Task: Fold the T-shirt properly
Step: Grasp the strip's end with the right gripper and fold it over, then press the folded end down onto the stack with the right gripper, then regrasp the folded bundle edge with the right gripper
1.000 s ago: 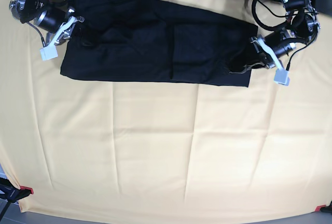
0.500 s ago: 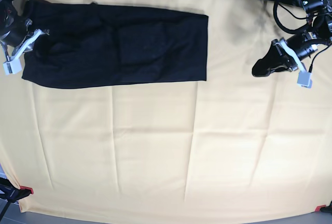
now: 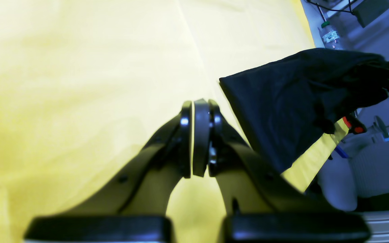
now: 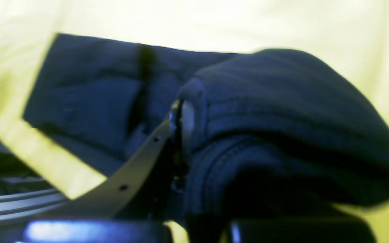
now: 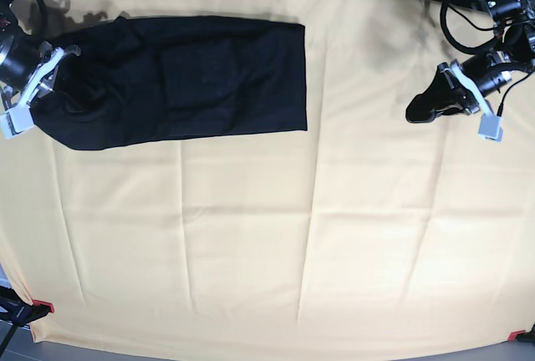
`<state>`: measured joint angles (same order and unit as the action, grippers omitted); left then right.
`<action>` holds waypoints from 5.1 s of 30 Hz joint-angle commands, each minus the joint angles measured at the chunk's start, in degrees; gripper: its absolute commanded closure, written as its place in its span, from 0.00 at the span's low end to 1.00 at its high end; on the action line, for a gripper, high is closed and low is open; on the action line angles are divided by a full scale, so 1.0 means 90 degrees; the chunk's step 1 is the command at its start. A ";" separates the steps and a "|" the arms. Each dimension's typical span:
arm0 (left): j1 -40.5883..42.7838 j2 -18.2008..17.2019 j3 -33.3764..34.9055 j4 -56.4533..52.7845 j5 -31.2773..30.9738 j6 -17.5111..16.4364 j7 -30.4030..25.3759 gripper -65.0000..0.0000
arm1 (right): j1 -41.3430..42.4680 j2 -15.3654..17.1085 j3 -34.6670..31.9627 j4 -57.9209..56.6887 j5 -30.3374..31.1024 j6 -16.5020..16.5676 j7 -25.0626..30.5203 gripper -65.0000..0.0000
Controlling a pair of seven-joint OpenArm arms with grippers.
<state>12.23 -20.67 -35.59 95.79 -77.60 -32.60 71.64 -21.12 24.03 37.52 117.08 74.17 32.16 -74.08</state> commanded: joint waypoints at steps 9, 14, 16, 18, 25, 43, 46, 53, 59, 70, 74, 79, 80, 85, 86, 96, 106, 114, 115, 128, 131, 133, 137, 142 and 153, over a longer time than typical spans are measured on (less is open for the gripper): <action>-0.0039 -0.0012 -0.0036 0.0095 -0.0129 -0.0049 -0.0097 0.95 | 0.0143 -0.0981 0.0015 0.0447 0.1149 0.0367 0.0056 1.00; -0.0039 -0.0012 -0.0034 0.0095 -0.0078 -0.0051 -0.0100 0.95 | 0.0143 -0.1341 -0.0440 0.0447 0.1203 0.0551 -0.0238 1.00; -0.0039 -0.0012 -0.0034 0.0095 -0.0078 -0.0049 -0.0100 0.95 | 0.0146 -0.1421 -0.0738 0.0447 0.1203 0.0714 -0.0323 1.00; -0.0036 -0.0012 -0.0034 0.0095 -0.0075 -0.0049 -0.0097 0.95 | 0.0180 -0.1484 -0.1069 0.0444 0.1203 0.0741 -0.0352 1.00; -0.0036 -0.0012 -0.0034 0.0095 -0.0075 -0.0049 -0.0097 0.95 | 0.0432 -0.1868 -0.2210 0.0442 0.1132 0.0871 -0.0279 1.00; -0.0036 -0.0015 -0.0036 0.0095 -0.0027 -0.0051 -0.0097 0.95 | 0.1226 -0.2232 -0.4184 0.1049 0.0563 0.0871 -0.0141 0.35; -0.0041 -0.0015 -0.0036 0.0095 -0.0027 -0.0051 -0.0102 0.95 | 0.1224 -0.2232 -0.3752 0.1370 0.0782 0.0871 -0.0107 0.35; -0.0041 -0.0015 -0.0036 0.0095 -0.0029 -0.0053 -0.0121 0.95 | 0.1258 -0.2232 -0.3883 0.1341 0.0481 0.0871 0.0192 0.35; -0.0039 -0.0015 -0.0036 0.0095 -0.0032 -0.0053 -0.0121 0.95 | 0.1302 -0.2229 -0.4911 0.0639 -0.0794 0.0871 0.0517 0.35; -0.0036 -0.0017 -0.0036 0.0095 -0.0027 -0.0114 -0.0119 0.95 | 0.1222 -0.1804 -0.3526 0.1457 -0.1127 0.0871 0.0369 0.35; -0.0041 -0.0015 -0.0036 0.0095 -0.0032 -0.0148 -0.0129 0.95 | 0.0801 -0.1435 -0.2793 0.1457 -0.0714 0.0871 0.0240 0.35; -0.0041 -0.0015 -0.0036 0.0095 -0.0032 -0.0148 -0.0199 0.95 | 0.0240 -0.1326 -0.2586 0.1457 -0.0107 0.0871 -0.0032 0.35; -0.0039 -0.0015 -0.0036 0.0095 -0.0032 -0.0146 -0.0199 0.95 | 0.0165 -0.1326 -0.2586 0.1457 -0.0228 0.0871 -0.0041 0.35; -0.0041 -0.0015 -0.0036 0.0095 -0.0034 -0.0146 -0.0199 0.95 | 0.0090 -0.1321 -0.2586 0.1450 -0.1321 0.0871 0.0420 0.35; -0.0041 -0.0015 -0.0036 0.0095 -0.0034 -0.0146 -0.0199 0.95 | 0.0090 -0.1324 -0.2586 0.1450 -0.1481 0.0871 0.0588 0.35; -0.0039 -0.0015 -0.0036 0.0095 -0.0032 -0.0146 -0.0199 0.95 | 0.0083 -0.1331 -0.2586 0.1450 -0.0362 0.0871 0.0410 1.00; -0.0041 -0.0015 -0.0036 0.0095 -0.0051 -0.0146 -0.0250 0.95 | -0.0588 -0.1331 -0.2810 0.1450 0.1203 0.0871 -0.0036 1.00; -0.0041 -0.0015 -0.0036 0.0095 -0.0053 -0.0146 -0.0248 0.95 | -0.0719 -0.1328 -0.4558 0.1450 -0.0163 0.0871 0.0396 1.00; -0.0041 -0.0015 -0.0036 0.0095 -0.0053 -0.0146 -0.0250 0.95 | -0.0719 -0.1328 -0.4779 0.1450 -0.0520 0.0871 0.0690 1.00; -0.0039 -0.0015 -0.0036 0.0095 -0.0029 -0.0146 -0.0240 0.95 | 0.0704 -0.1328 -0.5622 0.1450 -0.2497 0.0871 0.1455 0.38; -0.0039 -0.0015 -0.0036 0.0095 -0.0032 -0.0146 -0.0243 0.95 | 0.0860 -0.1326 -0.5622 0.1450 -0.3470 0.0871 0.1875 0.38; -0.0039 -0.0015 -0.0036 0.0095 -0.0029 -0.0146 -0.0240 0.95 | 0.0865 -0.1324 -0.5622 0.1447 -0.4150 0.0871 0.2358 0.38; -0.0039 -0.0015 -0.0036 0.0095 -0.0029 -0.0146 -0.0240 0.95 | 0.0869 -0.1324 -0.5622 0.1287 -0.4804 0.0871 0.2793 0.38; -0.0039 -0.0015 -0.0036 0.0095 -0.0032 -0.0146 -0.0243 0.95 | 0.1047 -0.1326 -0.5629 0.0663 -0.4913 0.0871 0.2924 0.38; -0.0039 -0.0015 -0.0036 0.0095 -0.0029 -0.0146 -0.0243 0.95 | 0.1644 -0.1341 -0.5629 -0.0148 -0.4350 0.0871 0.3327 1.00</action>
<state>12.23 -19.88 -35.59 95.79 -76.51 -33.50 70.52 -6.98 11.84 -13.32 114.78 33.69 39.92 -45.87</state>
